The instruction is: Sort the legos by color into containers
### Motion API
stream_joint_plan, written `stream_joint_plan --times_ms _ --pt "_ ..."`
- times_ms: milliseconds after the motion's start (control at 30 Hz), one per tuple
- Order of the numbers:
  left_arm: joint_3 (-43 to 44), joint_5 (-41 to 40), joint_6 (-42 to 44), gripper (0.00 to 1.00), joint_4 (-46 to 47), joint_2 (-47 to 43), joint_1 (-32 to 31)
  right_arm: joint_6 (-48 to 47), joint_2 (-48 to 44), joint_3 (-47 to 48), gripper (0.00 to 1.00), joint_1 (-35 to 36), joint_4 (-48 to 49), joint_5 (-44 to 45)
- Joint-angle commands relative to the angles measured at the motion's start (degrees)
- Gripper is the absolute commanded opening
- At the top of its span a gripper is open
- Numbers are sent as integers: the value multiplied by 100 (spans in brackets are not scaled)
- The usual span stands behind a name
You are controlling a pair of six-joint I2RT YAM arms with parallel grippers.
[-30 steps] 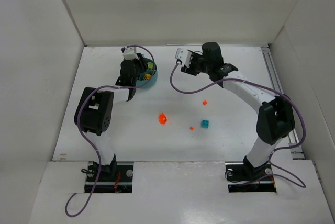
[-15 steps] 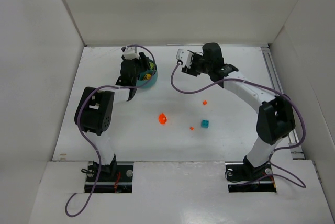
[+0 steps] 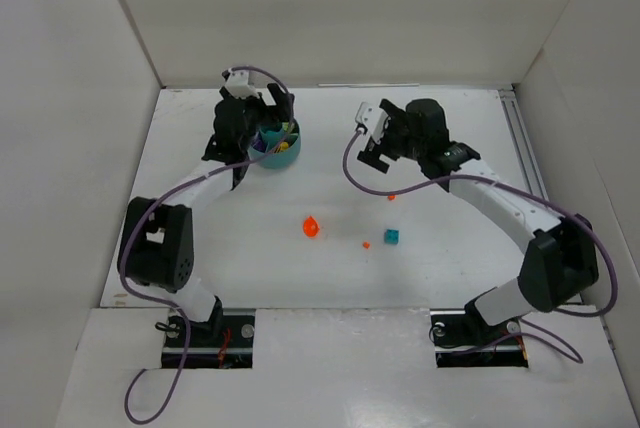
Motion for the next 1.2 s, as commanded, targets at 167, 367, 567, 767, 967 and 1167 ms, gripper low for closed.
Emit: stream_joint_plan --times_ms 167,367,567,767,967,1167 --pt "177 1001 -1163 100 -2988 -1870 -171 2861 -908 -1398 100 598 -1494 2070" --pt "-1423 26 -1823 100 -3041 -3495 -996 4790 -1295 -2490 100 1196 -1294 2870" --pt "-1715 -309 -1973 100 -3612 -3859 -1683 5837 -1085 -2685 95 1724 -1293 3388" --pt "-2005 -309 -2026 100 -3780 -4025 -1736 6601 -900 -3001 75 1909 -871 3442" --pt "-2119 -362 -2026 100 -3833 -4140 -1736 7051 -830 -3264 66 1909 -678 3679" --pt "-2119 -423 -1973 100 -3833 -4140 -1736 7183 -891 -3388 53 1909 -512 3802"
